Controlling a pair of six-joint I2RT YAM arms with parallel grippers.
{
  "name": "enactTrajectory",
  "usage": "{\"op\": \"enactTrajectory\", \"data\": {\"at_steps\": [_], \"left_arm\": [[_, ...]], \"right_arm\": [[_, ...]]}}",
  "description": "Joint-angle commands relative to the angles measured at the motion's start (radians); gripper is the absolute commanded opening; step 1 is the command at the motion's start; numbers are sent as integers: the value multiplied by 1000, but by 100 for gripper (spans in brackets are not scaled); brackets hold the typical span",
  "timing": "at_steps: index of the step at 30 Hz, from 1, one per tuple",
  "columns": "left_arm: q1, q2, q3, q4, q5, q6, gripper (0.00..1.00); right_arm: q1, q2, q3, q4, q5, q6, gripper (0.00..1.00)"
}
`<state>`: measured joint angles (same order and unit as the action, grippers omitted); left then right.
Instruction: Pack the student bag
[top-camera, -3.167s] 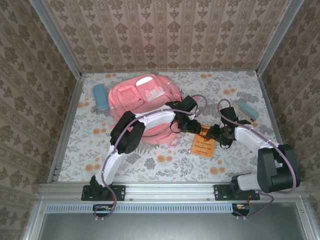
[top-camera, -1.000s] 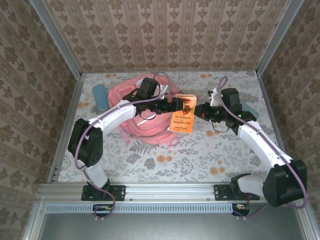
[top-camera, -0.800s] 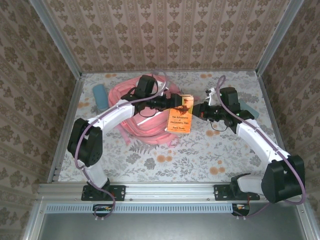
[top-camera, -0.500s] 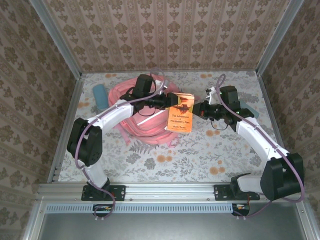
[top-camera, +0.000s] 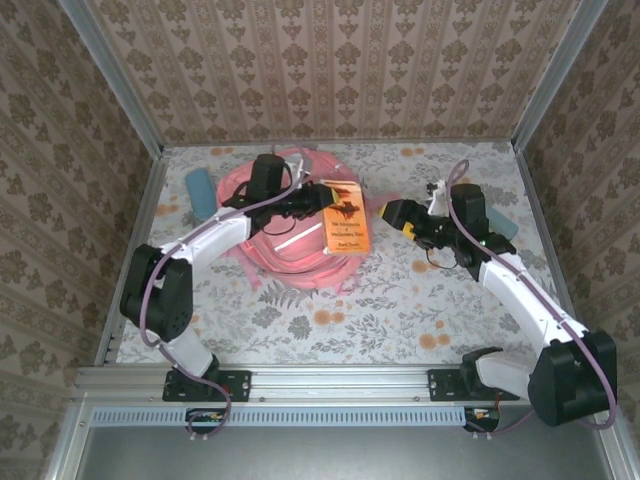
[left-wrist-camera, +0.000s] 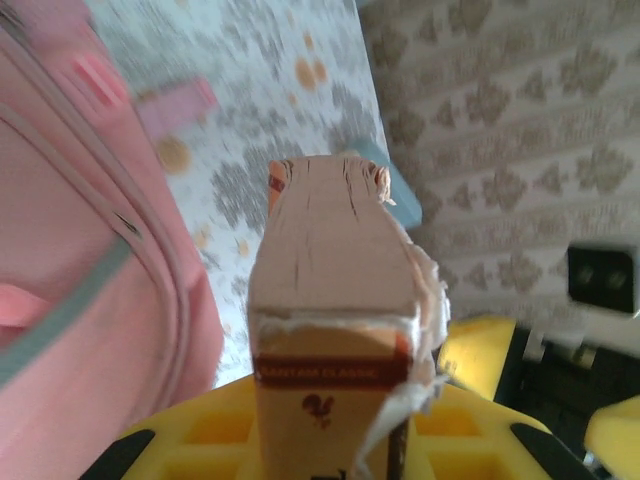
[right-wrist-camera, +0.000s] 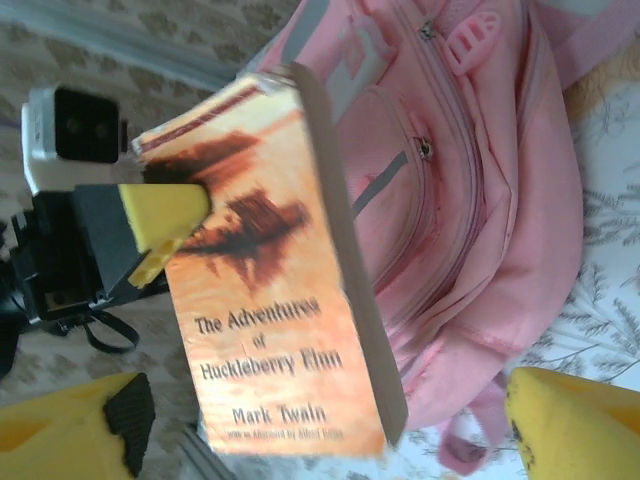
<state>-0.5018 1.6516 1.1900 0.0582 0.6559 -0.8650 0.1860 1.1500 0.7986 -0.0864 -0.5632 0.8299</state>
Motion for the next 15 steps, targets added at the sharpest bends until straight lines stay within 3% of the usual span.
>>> {"op": "enactTrajectory", "data": {"at_steps": [1,10,15], "left_arm": [[20,-99,-15,179,-115,-101,18],[21,-178,-125,392,-339,-314,18],[12,-167,-155,483,-371,-395,17]], "right_arm": [[14,-30,-70,202,48,207,96],[149,90,-111,611,69,533,99],[236,162,-69,715,107,590,100]]}}
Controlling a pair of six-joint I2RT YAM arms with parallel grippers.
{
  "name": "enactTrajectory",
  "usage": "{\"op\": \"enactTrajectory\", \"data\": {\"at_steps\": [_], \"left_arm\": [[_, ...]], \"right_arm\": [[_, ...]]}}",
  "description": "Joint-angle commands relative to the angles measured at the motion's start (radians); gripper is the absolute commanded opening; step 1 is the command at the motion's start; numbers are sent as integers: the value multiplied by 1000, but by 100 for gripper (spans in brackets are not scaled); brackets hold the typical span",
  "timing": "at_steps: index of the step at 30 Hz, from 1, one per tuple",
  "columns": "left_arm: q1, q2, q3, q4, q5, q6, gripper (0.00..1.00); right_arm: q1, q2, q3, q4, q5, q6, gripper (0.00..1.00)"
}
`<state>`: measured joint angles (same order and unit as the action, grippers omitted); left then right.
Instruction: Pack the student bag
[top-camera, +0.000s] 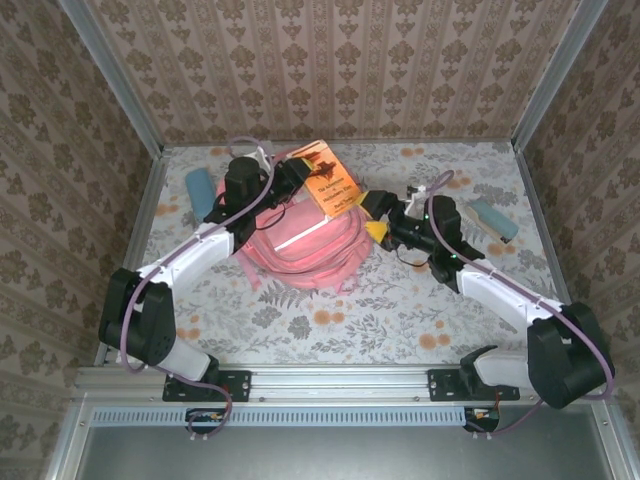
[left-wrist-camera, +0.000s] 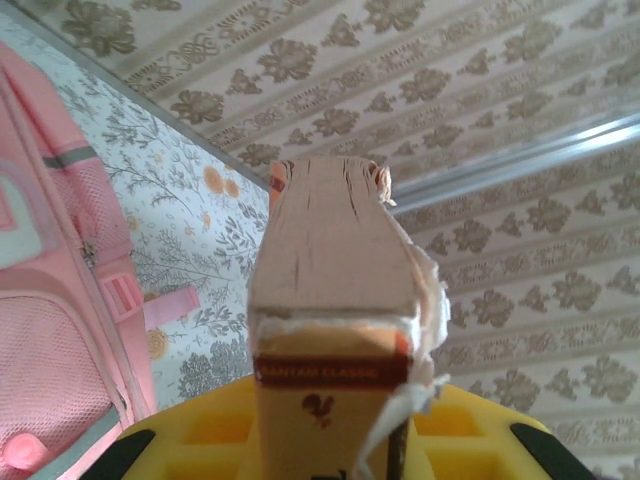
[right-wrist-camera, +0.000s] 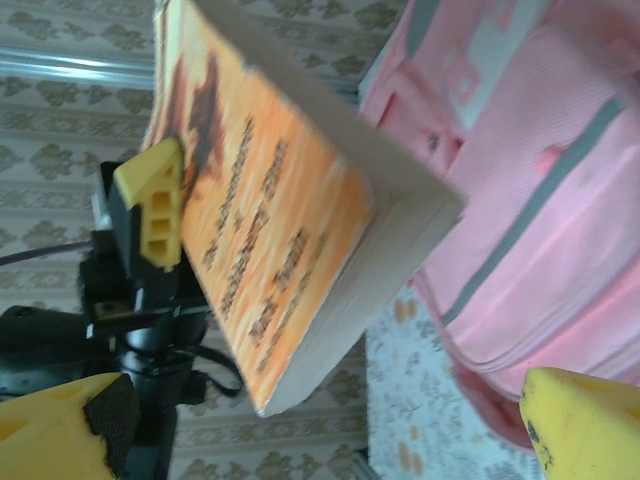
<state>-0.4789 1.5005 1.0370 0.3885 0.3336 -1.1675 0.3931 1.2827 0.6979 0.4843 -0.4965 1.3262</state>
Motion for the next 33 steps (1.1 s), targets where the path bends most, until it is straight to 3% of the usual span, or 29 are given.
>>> {"op": "enactTrajectory", "data": {"at_steps": [1,14,20,26,29,33], "left_arm": [[-12,-12,-3,165,-48,-103,17],[-33,7,-55,229,-58,-210,17],[-32,7,-75,230,-57,-221,17],[-27,4,-98,227,-54,-227,19],[-20,-2,-114,214,-56,-225,29],[-11,-26,-155,141,-85,-194,59]], "right_arm": [[38,48,36,175,42,114,100],[72,199,110,293,85,199,87],[72,213,65,376,129,221,69],[72,197,52,352,149,194,48],[70,182,59,303,153,155,35],[69,145,71,179,169,58,21]]}}
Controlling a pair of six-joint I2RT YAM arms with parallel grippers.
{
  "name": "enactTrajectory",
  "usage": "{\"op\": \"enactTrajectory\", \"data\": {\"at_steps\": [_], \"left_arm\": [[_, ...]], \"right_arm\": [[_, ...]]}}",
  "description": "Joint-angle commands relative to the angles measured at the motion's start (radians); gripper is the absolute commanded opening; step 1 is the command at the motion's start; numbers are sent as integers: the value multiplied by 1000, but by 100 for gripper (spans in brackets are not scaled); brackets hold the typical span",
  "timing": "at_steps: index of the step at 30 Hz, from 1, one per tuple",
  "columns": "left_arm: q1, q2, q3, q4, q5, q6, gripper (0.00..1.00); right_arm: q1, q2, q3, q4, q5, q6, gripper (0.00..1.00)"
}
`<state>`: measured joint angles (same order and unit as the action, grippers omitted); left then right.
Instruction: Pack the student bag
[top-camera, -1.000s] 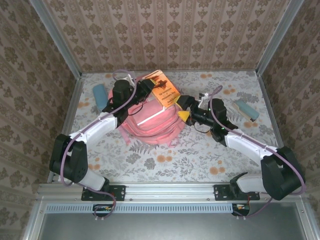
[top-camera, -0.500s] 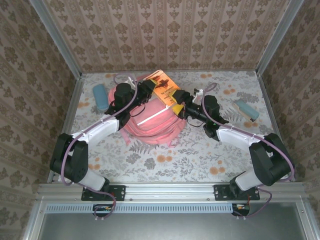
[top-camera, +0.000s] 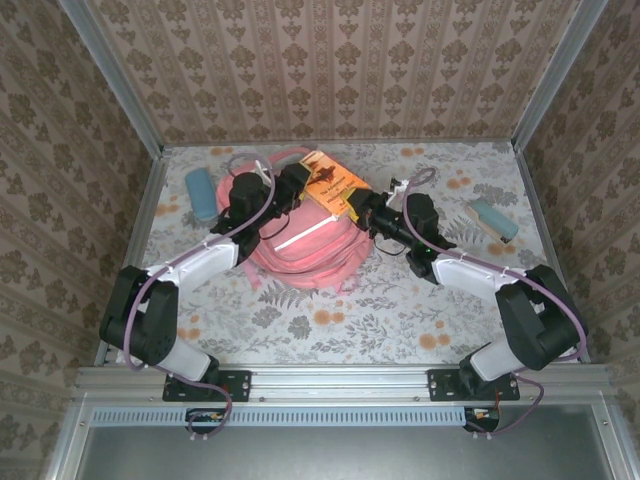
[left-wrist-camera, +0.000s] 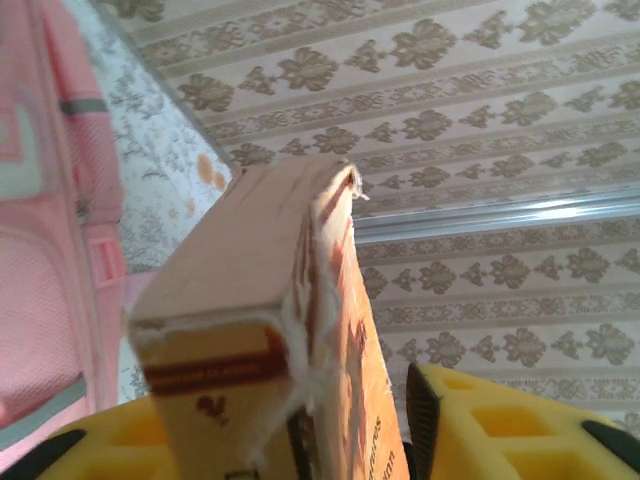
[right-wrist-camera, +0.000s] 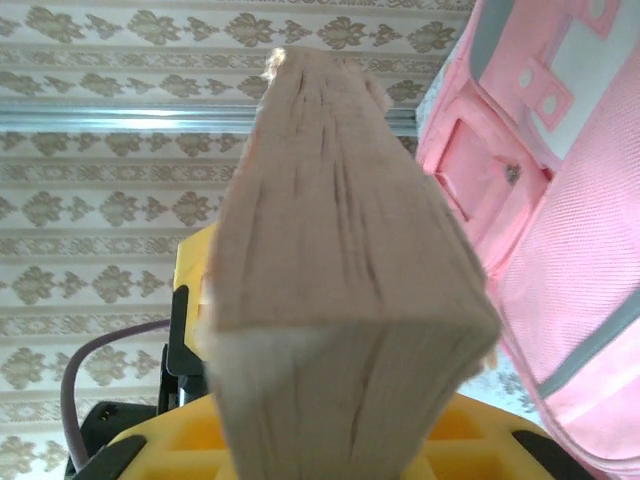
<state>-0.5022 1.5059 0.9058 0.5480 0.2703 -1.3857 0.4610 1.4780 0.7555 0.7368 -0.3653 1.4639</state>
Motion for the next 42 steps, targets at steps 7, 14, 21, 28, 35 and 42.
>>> {"op": "enactTrajectory", "data": {"at_steps": [7,14,21,28,35,42], "left_arm": [[30,-111,-24,-390,-50,301,91],[-16,-139,80,-816,-180,613,95],[-155,-37,242,-1035,-314,881,95],[-284,157,447,-1191,-421,1112,88],[-360,355,661,-1367,-496,1245,74],[-372,469,772,-1455,-555,1295,59]], "right_arm": [[-44,-170,20,-370,110,-277,16],[-136,-309,19,-631,203,-484,16],[-231,-402,9,-755,226,-557,17],[-268,-429,-5,-793,233,-568,17],[-271,-421,-16,-795,232,-558,18],[-273,-426,-22,-800,231,-553,18]]}}
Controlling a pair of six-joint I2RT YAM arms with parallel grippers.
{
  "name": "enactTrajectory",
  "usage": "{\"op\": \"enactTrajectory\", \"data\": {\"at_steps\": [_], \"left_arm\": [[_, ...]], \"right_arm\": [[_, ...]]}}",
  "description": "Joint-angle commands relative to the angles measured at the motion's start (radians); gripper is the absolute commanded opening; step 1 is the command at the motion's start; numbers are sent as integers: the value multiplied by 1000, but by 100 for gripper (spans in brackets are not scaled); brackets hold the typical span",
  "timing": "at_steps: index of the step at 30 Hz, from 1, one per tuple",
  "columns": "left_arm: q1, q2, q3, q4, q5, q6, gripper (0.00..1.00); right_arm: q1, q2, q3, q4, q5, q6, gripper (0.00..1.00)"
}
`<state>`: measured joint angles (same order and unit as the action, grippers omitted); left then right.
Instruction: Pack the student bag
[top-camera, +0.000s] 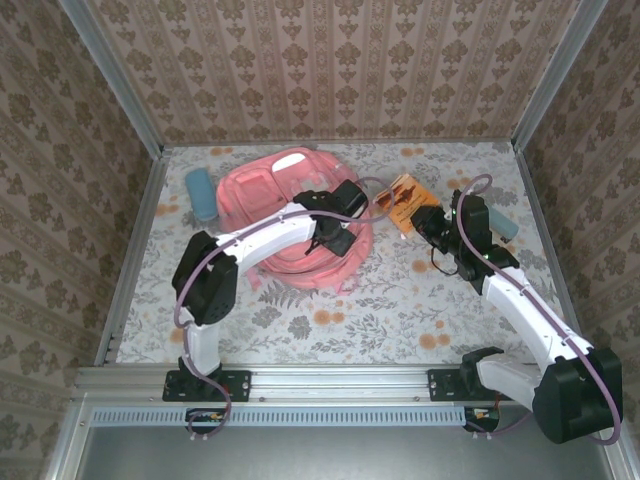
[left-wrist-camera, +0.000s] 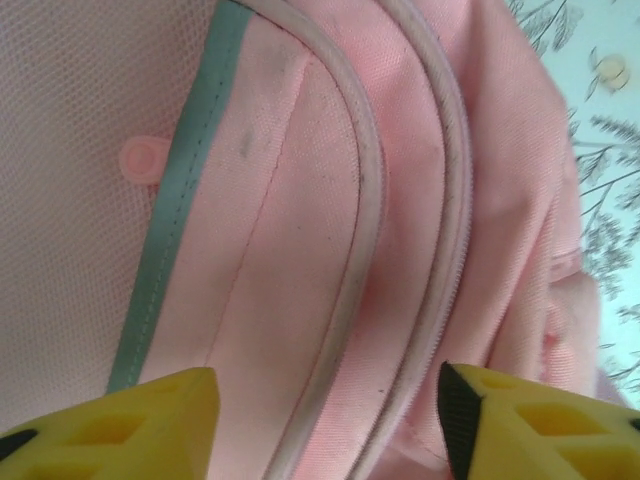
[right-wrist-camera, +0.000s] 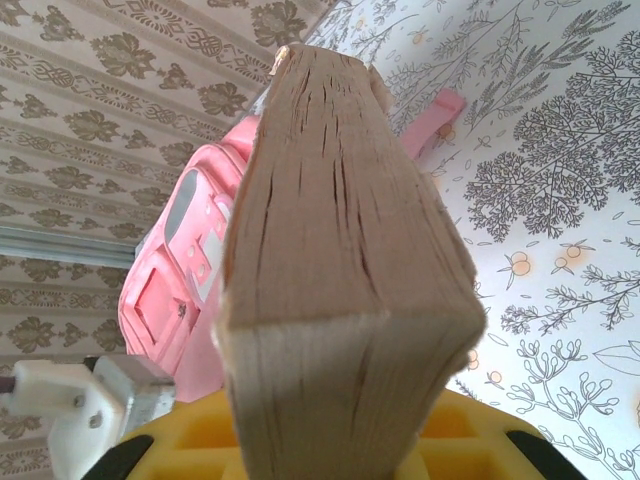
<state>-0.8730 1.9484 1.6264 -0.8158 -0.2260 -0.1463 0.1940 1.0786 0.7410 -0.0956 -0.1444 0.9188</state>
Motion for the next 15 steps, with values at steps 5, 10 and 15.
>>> {"op": "enactTrajectory", "data": {"at_steps": [5,10,15], "left_arm": [[-9,88,108,-144,-86,82,59],[-8,139,145,-191,-125,104,59],[-10,171,180,-218,-167,128,54]], "right_arm": [[-5,-25,-8,35,2,-3,18],[-6,-23,-6,36,0,0,18],[-6,-20,-5,38,-8,2,18]]}}
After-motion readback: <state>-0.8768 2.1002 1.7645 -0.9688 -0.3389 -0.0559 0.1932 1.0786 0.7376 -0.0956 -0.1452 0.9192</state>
